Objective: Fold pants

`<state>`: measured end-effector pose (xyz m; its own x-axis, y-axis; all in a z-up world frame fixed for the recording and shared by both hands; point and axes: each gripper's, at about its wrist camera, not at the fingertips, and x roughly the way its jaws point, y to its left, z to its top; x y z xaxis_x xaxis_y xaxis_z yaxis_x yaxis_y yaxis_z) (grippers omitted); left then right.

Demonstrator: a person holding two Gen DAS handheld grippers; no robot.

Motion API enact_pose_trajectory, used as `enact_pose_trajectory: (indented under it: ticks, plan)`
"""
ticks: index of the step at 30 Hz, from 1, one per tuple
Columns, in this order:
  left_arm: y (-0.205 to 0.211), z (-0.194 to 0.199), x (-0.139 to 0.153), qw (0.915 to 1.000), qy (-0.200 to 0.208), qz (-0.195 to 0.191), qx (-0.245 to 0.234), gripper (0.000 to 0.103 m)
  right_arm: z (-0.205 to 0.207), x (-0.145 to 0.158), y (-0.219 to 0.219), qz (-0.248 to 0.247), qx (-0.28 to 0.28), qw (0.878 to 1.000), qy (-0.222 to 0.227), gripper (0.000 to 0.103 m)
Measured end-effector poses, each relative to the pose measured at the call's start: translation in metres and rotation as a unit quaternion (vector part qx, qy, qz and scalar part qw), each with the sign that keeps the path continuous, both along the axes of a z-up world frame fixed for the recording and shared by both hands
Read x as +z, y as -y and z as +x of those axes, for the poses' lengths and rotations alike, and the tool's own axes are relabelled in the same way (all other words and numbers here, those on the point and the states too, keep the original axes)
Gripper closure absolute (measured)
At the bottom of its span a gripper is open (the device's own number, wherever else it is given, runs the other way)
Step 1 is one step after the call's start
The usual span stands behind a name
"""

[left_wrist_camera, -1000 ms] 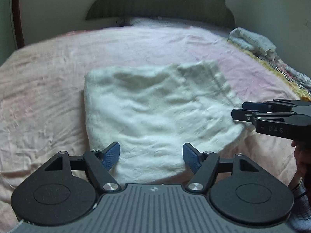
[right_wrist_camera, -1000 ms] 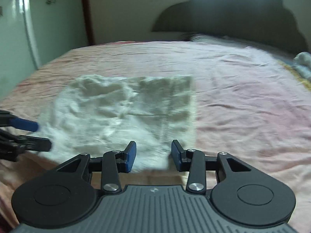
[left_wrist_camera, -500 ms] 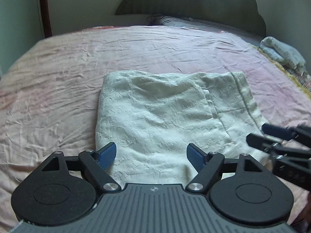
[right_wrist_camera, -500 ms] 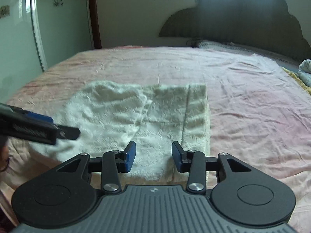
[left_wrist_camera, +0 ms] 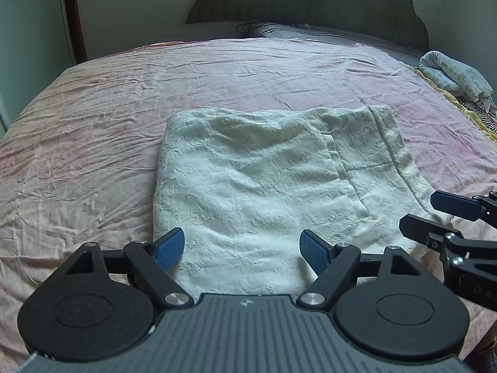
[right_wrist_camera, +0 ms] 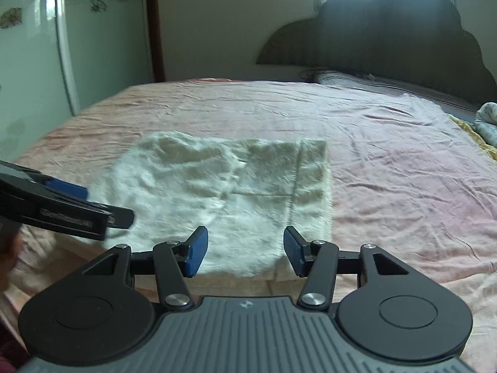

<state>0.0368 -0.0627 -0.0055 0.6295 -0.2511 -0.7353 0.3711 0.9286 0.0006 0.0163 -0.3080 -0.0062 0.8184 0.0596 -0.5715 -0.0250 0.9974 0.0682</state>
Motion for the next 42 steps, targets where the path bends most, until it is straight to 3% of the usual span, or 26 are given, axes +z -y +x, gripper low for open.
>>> enact_pose_trajectory:
  ticks: [8, 13, 17, 21, 23, 25, 27, 31, 35, 38, 40, 42]
  plan:
    - [0.0, -0.004, -0.001, 0.9999, -0.002, 0.006, -0.008, 0.019, -0.004, -0.012, -0.007, -0.009, 0.016, 1.0, -0.024, 0.05]
    - [0.001, -0.005, -0.001, 0.9998, 0.002, 0.011, -0.016, 0.018, -0.008, -0.002, -0.005, 0.003, 0.011, 1.0, -0.003, 0.05]
    - [0.0, -0.008, 0.003, 0.999, 0.02, 0.02, -0.036, 0.018, -0.002, -0.011, -0.008, -0.02, 0.024, 0.999, -0.028, 0.05]
    - [-0.027, 0.012, 0.014, 0.9987, 0.049, 0.005, -0.016, 0.011, -0.002, 0.003, 0.021, 0.044, 0.013, 0.999, -0.001, 0.046]
    - [-0.046, 0.038, 0.016, 0.9995, 0.027, -0.018, 0.003, 0.009, 0.008, 0.009, 0.05, 0.077, -0.004, 0.997, 0.001, 0.029]
    - [-0.065, 0.067, 0.012, 0.9979, -0.025, -0.059, 0.001, 0.009, 0.026, 0.005, 0.079, 0.114, 0.005, 0.993, -0.012, 0.029]
    - [-0.081, 0.095, 0.002, 0.9897, -0.09, -0.11, -0.012, 0.009, 0.049, -0.009, 0.109, 0.174, 0.011, 0.984, -0.042, 0.029]
    - [-0.095, 0.13, -0.02, 0.9709, -0.166, -0.17, -0.028, 0.011, 0.089, -0.051, 0.149, 0.313, 0.044, 0.943, -0.1, 0.029]
    - [-0.094, 0.143, -0.033, 0.9533, -0.201, -0.218, -0.06, 0.01, 0.112, -0.076, 0.158, 0.403, 0.117, 0.9, -0.115, 0.027]
    - [-0.081, 0.145, -0.036, 0.9438, -0.209, -0.24, -0.088, 0.011, 0.13, -0.081, 0.154, 0.42, 0.161, 0.885, -0.122, 0.027]
    - [-0.071, 0.143, -0.038, 0.9444, -0.206, -0.239, -0.091, 0.011, 0.141, -0.084, 0.154, 0.439, 0.172, 0.873, -0.122, 0.027]
    - [-0.06, 0.137, -0.038, 0.9541, -0.186, -0.217, -0.09, 0.018, 0.15, -0.084, 0.147, 0.438, 0.17, 0.874, -0.122, 0.029]
